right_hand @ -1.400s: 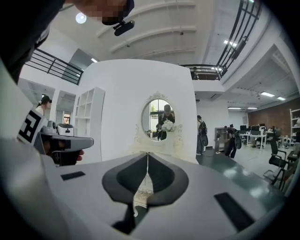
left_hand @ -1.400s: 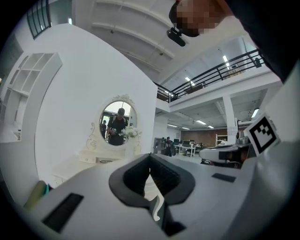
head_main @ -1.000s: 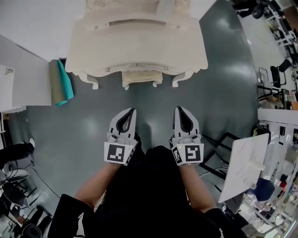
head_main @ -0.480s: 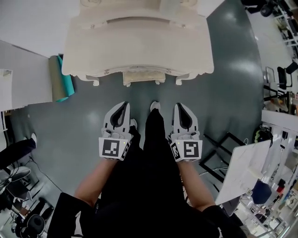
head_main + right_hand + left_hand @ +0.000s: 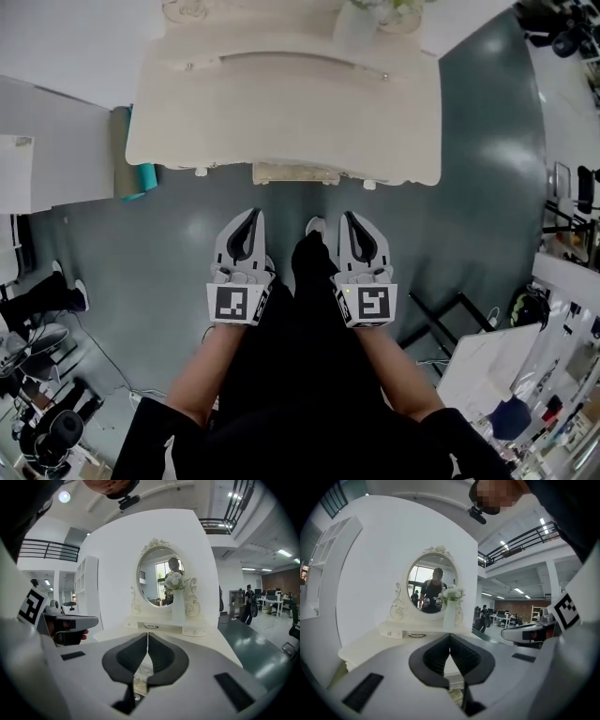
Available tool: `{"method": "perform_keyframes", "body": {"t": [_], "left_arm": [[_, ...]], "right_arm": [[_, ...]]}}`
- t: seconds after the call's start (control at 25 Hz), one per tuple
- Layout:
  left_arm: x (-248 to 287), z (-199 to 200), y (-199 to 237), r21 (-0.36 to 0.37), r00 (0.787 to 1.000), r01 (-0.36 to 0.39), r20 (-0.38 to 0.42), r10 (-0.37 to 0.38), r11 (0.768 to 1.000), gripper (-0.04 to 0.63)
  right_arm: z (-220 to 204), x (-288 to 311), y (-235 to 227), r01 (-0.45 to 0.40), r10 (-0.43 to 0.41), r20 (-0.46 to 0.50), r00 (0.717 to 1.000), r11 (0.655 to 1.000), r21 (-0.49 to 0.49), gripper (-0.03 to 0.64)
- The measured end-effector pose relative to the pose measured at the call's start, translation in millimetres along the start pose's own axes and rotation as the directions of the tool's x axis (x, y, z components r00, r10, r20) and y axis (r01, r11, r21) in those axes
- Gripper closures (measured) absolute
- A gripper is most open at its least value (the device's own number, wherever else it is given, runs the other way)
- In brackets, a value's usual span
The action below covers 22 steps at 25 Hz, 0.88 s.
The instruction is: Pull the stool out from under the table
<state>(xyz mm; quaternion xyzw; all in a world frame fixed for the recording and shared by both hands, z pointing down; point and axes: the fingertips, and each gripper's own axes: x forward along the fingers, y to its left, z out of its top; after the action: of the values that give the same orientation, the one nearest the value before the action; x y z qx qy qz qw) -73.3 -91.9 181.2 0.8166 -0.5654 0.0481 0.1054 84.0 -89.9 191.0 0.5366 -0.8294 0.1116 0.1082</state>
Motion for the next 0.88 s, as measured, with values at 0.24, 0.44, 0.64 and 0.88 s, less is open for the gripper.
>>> {"method": "perform_keyframes", "body": {"t": [0.24,0.44,0.64,0.88], "left_arm": [[-3,-61,27,-0.037,0.998,0.004,-0.056,-0.006,0.999,0.581],[8,-94,45,-0.049,0.998,0.004,-0.066,-0.007,0.999,0.581],[17,-129,47,-0.081,0.998,0.004,-0.07,-0.009,0.997,0.58],[41,-193,54,-0.066,0.993,0.041,-0.109,-0.048,0.997,0.58]], "right_arm": [[-38,18,5,0.042,-0.041,-0.035,0.999,0.998,0.041,0.598],[-50,36,17,-0.025,0.02,0.067,0.998,0.996,0.081,0.598],[-98,54,15,-0.048,0.046,0.04,0.998,0.998,0.039,0.597],[-154,81,10,-0.112,0.113,0.018,0.993,0.993,-0.026,0.597]]}}
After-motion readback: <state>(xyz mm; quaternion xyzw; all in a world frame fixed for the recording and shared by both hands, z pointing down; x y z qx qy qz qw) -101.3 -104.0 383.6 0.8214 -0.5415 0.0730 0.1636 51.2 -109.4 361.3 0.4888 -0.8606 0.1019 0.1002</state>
